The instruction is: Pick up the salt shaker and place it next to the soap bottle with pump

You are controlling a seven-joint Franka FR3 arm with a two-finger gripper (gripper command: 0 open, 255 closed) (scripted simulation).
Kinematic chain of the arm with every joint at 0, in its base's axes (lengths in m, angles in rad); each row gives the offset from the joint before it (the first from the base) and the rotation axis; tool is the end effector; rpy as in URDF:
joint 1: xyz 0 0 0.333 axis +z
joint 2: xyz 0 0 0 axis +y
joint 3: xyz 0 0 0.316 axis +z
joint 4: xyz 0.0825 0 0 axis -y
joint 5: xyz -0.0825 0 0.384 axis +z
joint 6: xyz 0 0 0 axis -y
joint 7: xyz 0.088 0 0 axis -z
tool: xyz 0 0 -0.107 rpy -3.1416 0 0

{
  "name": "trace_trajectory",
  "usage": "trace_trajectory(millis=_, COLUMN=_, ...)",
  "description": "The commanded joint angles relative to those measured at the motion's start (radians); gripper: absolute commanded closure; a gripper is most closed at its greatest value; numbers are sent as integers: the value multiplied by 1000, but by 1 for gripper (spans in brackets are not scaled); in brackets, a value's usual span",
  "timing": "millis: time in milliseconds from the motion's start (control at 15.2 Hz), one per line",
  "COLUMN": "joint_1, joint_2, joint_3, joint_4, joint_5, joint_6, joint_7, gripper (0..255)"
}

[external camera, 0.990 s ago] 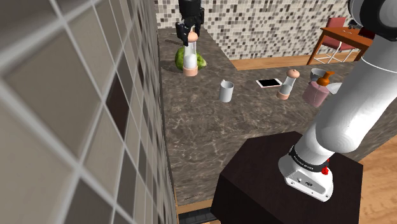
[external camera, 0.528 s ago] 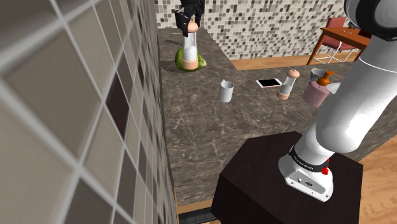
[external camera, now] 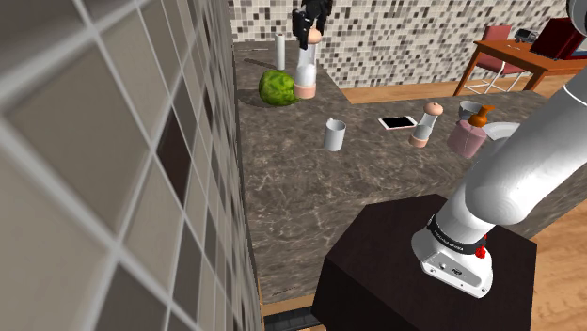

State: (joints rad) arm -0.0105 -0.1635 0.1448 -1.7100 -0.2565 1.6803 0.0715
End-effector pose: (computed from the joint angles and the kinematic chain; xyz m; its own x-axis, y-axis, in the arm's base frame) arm 0.5115 0.0511 0.6585 0.9848 0.0928 0.1469 0.0510 -0.9625 0.2665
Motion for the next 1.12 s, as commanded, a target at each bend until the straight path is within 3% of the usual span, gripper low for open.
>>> trace_trajectory(millis=0, joint_1=-12, joint_2=-76, joint_3=-24, joint_4=-87, joint_5=10, joint_6=22, joint_7=-34, gripper=255)
trace_trajectory(millis=528, joint_1=-53, joint_2=-306, joint_3=-134, joint_4=-309, joint_5=11, joint_6=50, joint_7=-182, gripper=255)
trace_trajectory(millis=1056, joint_1=-97, joint_2=-494, joint_3=-260, joint_4=-451, joint_5=-34, joint_6=44, joint_7=-339, gripper=255)
